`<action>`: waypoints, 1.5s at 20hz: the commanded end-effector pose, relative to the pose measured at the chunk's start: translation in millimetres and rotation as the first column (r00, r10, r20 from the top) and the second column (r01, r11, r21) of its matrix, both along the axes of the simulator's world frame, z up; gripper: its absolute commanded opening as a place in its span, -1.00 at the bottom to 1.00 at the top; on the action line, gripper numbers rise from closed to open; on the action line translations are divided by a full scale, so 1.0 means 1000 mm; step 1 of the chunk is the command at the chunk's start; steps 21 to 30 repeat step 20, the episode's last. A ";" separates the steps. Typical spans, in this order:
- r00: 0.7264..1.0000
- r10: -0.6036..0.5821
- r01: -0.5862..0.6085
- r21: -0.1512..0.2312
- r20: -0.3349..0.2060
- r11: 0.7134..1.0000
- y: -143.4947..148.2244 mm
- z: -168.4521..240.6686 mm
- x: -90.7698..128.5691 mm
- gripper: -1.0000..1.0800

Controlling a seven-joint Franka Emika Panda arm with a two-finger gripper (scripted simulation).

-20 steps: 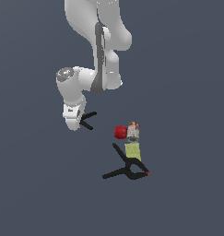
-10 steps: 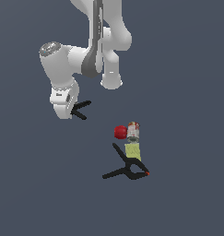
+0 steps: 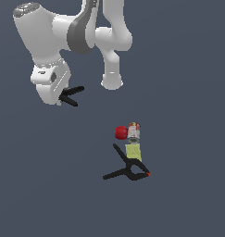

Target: Pick up a designated object from a clutter of objects.

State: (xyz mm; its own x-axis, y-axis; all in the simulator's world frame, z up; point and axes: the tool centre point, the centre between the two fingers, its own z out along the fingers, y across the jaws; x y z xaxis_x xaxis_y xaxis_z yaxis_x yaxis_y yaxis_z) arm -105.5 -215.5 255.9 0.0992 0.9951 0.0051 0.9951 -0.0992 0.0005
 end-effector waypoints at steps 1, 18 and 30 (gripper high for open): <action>1.000 0.000 0.000 -0.001 0.001 1.000 -0.006 0.024 0.000 -1.00; 1.000 -0.003 0.003 -0.005 -0.001 1.000 -0.027 0.099 0.005 -1.00; 1.000 -0.003 0.003 -0.005 -0.001 1.000 -0.027 0.098 0.005 -1.00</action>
